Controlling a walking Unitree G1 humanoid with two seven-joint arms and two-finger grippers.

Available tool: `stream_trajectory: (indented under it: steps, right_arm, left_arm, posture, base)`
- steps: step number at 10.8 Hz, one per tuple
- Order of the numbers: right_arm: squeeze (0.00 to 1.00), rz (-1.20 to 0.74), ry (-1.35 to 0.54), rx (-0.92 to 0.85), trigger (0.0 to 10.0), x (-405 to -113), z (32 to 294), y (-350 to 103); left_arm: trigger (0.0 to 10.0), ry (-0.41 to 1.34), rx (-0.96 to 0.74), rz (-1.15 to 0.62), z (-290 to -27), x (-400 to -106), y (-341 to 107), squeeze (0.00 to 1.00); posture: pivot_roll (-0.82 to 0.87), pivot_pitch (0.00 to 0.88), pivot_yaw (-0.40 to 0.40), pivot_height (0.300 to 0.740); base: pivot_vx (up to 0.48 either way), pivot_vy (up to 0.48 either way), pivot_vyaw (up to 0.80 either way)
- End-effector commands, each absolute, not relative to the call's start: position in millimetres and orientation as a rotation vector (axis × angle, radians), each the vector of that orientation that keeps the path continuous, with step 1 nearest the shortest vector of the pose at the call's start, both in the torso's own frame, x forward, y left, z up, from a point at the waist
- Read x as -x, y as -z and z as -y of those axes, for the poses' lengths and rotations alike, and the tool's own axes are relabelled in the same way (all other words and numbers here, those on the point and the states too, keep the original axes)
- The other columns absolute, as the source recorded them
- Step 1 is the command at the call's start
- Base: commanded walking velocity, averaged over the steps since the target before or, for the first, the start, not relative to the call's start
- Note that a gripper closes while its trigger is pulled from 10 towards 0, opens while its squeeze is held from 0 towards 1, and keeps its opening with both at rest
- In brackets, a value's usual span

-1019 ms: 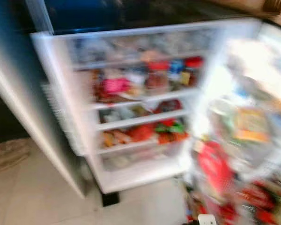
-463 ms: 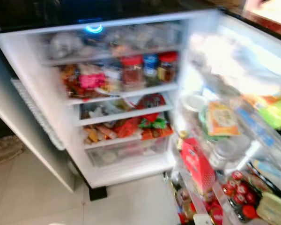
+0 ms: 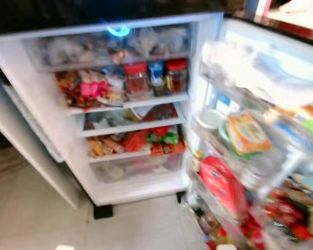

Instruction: Restocking fridge

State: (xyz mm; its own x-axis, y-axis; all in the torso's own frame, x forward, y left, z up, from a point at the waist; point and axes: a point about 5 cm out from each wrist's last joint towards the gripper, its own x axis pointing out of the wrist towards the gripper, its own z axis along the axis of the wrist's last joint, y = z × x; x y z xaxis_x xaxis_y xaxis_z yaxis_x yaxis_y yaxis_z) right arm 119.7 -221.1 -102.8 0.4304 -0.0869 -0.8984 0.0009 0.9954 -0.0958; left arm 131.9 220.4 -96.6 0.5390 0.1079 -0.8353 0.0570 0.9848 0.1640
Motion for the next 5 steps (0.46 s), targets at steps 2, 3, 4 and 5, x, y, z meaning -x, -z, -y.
stream_trajectory:
  steps: [2,3,4,5]
  right_arm:
    - [0.0,-1.117,0.028,0.095,10.0,-124.3,215.7,102.5]
    - [0.0,-1.116,0.025,0.066,10.0,-126.2,215.1,102.0]
    - [0.0,-1.112,0.022,0.049,10.0,-128.2,213.8,101.6]
    - [0.0,-1.114,0.02,0.05,10.0,-127.2,212.3,102.2]
  left_arm:
    - [10.0,-0.049,-0.175,-1.015,-227.0,-125.0,97.4,0.0]
    - [10.0,-0.052,-0.157,-1.005,-227.4,-125.4,96.9,0.0]
    - [10.0,-0.051,-0.14,-1.003,-227.2,-125.1,96.9,0.0]
    - [10.0,-0.049,-0.139,-1.001,-227.2,-125.2,96.8,0.0]
  posture:
    - [0.01,0.0,0.007,0.74]
    - [0.0,0.0,0.014,0.74]
    - [0.0,0.0,0.012,0.74]
    - [0.0,0.0,0.012,0.74]
  base:
    - [0.0,0.0,0.0]
    - [0.0,0.0,0.0]
    - [0.0,0.345,0.0]
    - [0.0,0.465,0.0]
